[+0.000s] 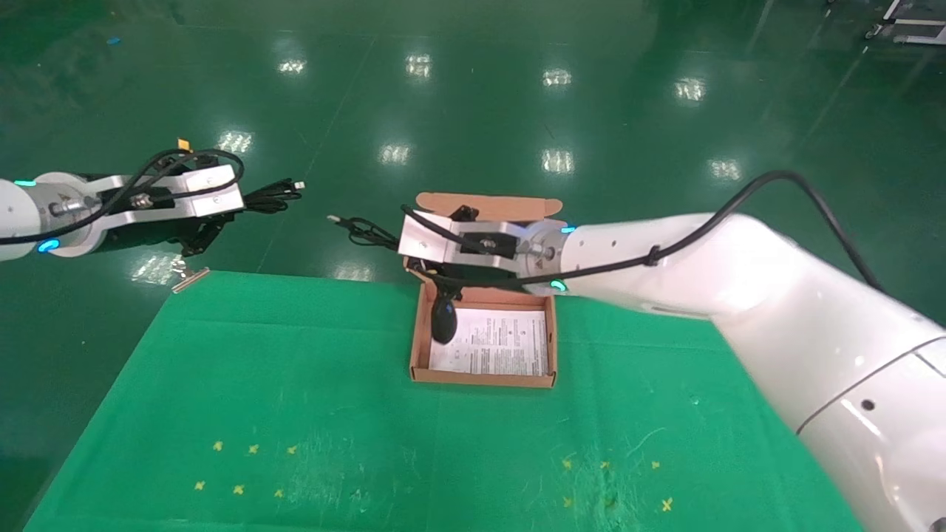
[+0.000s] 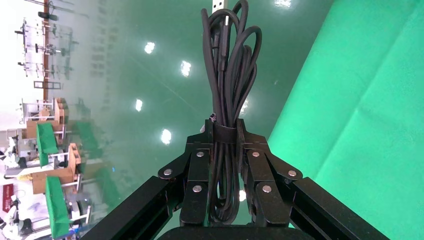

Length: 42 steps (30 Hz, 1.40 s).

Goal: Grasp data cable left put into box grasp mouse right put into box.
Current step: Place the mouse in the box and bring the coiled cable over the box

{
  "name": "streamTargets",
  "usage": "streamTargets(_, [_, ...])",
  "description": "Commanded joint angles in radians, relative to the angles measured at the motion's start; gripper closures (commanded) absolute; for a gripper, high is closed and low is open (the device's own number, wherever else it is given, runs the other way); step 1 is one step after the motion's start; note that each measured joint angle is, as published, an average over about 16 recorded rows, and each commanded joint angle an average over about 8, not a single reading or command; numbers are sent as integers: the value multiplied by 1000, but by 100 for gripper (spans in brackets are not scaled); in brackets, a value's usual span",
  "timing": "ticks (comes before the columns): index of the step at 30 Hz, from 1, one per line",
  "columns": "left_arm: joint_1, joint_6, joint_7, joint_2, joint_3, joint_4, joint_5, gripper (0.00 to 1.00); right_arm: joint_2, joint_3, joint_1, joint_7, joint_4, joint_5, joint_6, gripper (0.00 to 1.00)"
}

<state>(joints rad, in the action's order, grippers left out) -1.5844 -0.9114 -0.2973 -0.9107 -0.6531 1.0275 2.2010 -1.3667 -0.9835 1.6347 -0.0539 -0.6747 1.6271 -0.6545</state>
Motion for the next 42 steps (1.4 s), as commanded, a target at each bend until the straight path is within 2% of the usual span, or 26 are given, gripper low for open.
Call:
streamTargets(1, [2, -1, -6, 1, 0, 6, 4, 100, 0, -25, -13, -15, 7, -31, 20, 100])
streamTargets(11, [5, -3, -15, 3, 0, 15, 10, 100, 0, -115, -40, -88, 135, -121, 64, 100])
streamTargets(12, [5, -3, -16, 3, 0, 15, 10, 100, 0, -124, -39, -92, 145, -127, 64, 94])
streamTargets(19, [5, -4, -17, 3, 0, 17, 11, 100, -1, -169, -27, -113, 179, -147, 62, 7])
streamTargets(20, [5, -4, -17, 3, 0, 17, 11, 100, 0, -172, -26, -114, 179, -149, 61, 0])
streamTargets(31, [32, -6, 33, -36, -18, 41, -35, 100, 39, -186, -26, -160, 138, -170, 52, 0])
streamTargets(36, [61, 27, 97, -95, -37, 18, -71, 100, 79, -179, -10, -175, 111, -173, 56, 0])
streamTargets(42, [99, 119, 215, -197, -59, -59, -115, 100, 170, -175, 19, -189, 63, -156, 67, 0])
